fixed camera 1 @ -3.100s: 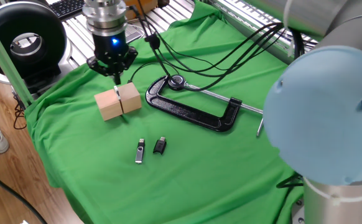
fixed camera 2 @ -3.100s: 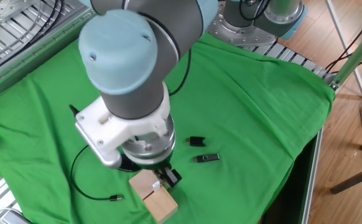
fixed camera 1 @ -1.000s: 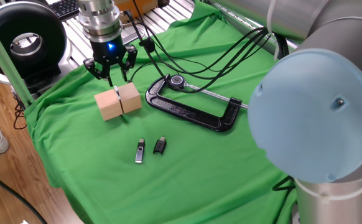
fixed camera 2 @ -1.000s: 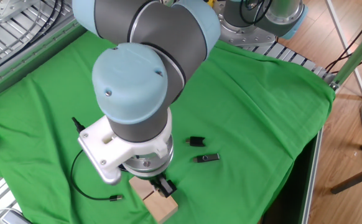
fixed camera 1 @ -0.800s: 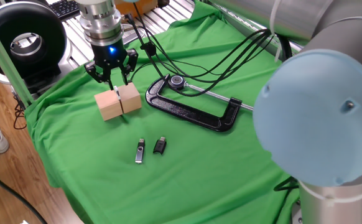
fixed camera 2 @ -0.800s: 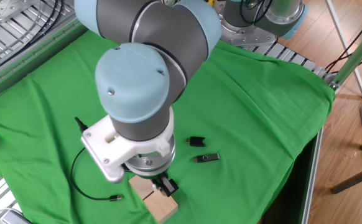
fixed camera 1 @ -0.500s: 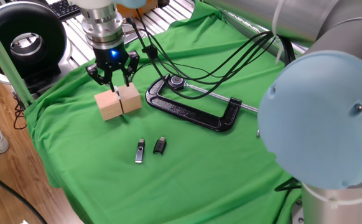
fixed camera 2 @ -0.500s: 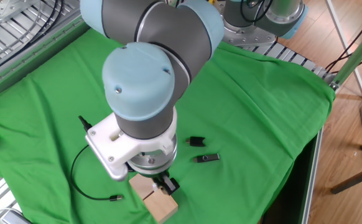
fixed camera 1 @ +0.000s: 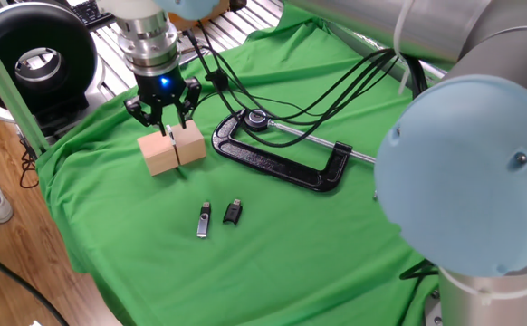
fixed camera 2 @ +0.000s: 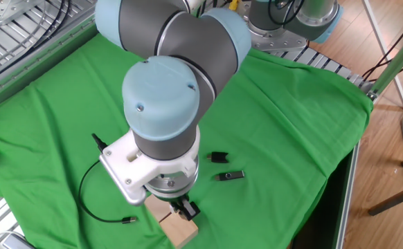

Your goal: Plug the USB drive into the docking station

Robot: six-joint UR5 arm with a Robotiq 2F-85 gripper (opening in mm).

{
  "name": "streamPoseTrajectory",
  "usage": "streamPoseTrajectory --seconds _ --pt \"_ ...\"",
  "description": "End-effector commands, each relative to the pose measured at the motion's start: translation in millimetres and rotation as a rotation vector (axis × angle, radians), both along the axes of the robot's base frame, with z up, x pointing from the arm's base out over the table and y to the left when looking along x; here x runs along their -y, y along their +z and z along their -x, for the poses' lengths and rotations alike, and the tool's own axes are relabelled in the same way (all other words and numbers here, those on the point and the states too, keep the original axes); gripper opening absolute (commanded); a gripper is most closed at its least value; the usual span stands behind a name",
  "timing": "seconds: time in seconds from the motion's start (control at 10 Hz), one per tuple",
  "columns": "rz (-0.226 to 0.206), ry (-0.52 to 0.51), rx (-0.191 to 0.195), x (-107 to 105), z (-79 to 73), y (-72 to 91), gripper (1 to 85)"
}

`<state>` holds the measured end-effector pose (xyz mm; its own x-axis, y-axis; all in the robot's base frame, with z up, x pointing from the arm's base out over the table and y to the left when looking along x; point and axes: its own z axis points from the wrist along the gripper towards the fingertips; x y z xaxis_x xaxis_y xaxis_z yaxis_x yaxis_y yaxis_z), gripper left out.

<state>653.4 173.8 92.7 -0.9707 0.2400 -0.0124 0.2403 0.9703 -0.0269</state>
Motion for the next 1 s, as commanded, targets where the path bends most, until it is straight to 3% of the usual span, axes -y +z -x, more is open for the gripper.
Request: streamPoseTrajectory --seconds 0.0,0.9 --pt "-0.009 -0.011 0.009 -3.1 -4.6 -5.5 38.7" --pt "-0.013 -0.019 0.011 -5.5 -4.5 -13.2 34.0"
